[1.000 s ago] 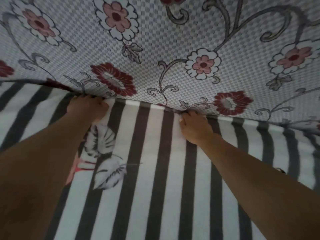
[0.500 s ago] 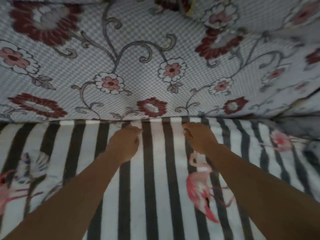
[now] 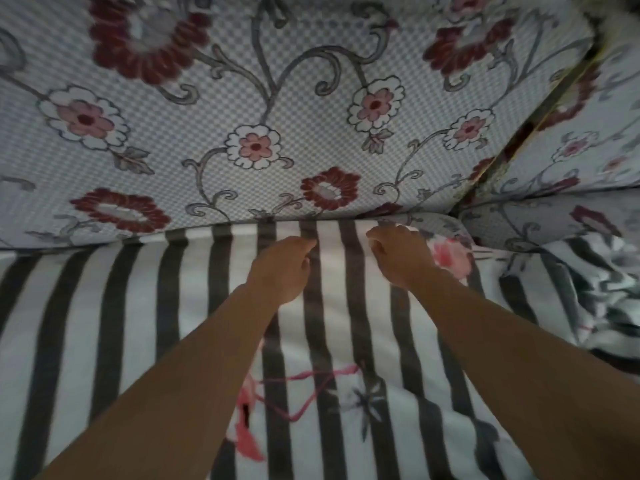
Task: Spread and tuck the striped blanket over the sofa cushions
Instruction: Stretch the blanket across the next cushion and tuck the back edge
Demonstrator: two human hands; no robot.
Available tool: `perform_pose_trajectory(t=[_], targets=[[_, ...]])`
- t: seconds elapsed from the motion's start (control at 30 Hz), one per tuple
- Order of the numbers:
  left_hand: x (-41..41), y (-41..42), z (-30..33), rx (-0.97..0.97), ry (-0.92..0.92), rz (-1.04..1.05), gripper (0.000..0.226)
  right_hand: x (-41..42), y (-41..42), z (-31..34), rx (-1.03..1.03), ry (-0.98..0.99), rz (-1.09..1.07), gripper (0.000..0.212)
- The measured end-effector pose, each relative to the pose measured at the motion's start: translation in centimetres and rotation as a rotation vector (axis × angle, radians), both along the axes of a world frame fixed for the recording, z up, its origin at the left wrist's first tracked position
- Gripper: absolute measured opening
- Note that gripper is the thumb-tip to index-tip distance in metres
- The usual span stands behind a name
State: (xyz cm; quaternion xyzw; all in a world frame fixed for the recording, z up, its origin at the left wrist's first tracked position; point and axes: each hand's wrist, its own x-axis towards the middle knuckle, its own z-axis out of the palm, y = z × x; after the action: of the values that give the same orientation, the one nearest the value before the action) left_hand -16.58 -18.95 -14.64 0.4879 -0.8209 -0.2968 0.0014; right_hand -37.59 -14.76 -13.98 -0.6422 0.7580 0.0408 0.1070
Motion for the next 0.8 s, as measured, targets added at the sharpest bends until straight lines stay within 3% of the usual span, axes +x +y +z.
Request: perform_pose_trajectory(t=[0.23,0.33,0.43,0.47,0.53,0.6,0.7,0.8], targets=[[-10.7,-0.9,-2.2,-0.094,-0.044,-0.038,0.056,-11.3,0.3,-2.8,0.187,0.06,-0.195,0.058],[-14.0,-0.8,-2.4,-0.156,-0.054,-0.117,0.071,-12.4,1.3,-2.6,0.088,0.046,-0.045,0.039],[-15.8,0.0,-1.4,-0.211,-0.151,-0.215,0.081,-11.1,3.7,-1.1,0.065,-0.201,0.193,0.018],[-15.7,0.2,-1.0,-0.223,-0.192,-0.246,0.074,-10.7,4.4,-0.8,0.14,-0.266,0.252,0.013],[-15.2,0.7,-0.1,-0.257,-0.245,-0.31,0.04,-10.6,5.1,-0.5,0.303,-0.437,0.225,0.03],[-14.0,1.3,0.7,-0.284,-0.187,-0.319,0.023,-11.1,5.1,-0.3,0.356,-0.565,0.073,0.039],[-12.2,2.3,1.8,-0.34,-0.027,-0.364,0.03,-11.3,3.9,-0.3,0.172,-0.435,0.023,0.023],[-10.9,2.5,3.3,-0.4,0.091,-0.391,0.042,-10.6,2.1,-0.5,0.27,-0.56,-0.036,0.026]])
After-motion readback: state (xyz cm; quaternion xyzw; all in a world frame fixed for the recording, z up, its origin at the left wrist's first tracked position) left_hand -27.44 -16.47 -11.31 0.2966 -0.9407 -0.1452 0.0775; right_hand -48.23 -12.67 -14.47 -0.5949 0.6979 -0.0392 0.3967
